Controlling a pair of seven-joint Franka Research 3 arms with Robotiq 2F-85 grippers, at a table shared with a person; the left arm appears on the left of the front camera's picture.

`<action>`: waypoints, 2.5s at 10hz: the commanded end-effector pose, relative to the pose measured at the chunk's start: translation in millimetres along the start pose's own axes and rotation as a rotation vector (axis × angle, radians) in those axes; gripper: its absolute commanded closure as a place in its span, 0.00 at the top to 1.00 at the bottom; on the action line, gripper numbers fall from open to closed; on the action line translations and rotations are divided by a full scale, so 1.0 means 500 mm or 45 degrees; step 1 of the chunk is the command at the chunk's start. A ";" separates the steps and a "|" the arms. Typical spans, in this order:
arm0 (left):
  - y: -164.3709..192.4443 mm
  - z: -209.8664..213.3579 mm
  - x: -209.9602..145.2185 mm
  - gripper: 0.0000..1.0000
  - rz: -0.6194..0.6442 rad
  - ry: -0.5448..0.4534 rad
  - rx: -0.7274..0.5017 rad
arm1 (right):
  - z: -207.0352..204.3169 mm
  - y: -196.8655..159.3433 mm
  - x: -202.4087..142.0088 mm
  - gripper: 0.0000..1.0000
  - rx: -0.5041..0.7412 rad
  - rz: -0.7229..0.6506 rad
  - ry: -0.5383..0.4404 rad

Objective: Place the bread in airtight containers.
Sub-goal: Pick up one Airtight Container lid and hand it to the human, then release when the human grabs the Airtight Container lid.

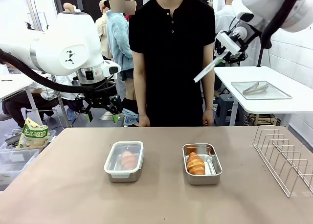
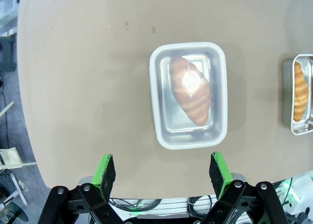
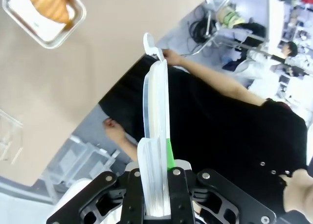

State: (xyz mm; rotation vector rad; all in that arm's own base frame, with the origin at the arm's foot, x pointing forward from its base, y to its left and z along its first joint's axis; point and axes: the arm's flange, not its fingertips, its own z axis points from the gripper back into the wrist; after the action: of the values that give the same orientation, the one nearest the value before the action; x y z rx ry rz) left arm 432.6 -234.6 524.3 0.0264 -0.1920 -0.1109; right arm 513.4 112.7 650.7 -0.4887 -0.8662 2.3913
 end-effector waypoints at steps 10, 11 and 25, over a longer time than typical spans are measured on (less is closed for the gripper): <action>0.003 0.004 -0.002 1.00 0.001 -0.001 -0.002 | -0.012 -0.026 -0.033 0.00 -0.050 -0.020 -0.023; 0.003 0.004 -0.002 1.00 0.001 -0.001 -0.002 | -0.012 -0.026 -0.033 0.00 -0.050 -0.020 -0.023; 0.003 0.004 -0.002 1.00 0.001 -0.001 -0.002 | -0.012 -0.026 -0.033 0.00 -0.050 -0.020 -0.023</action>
State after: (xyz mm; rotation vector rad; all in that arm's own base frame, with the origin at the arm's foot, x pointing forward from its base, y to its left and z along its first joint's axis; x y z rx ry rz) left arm 432.6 -234.6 524.3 0.0264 -0.1920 -0.1108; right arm 537.1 115.4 658.7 -0.4697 -0.9051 2.3791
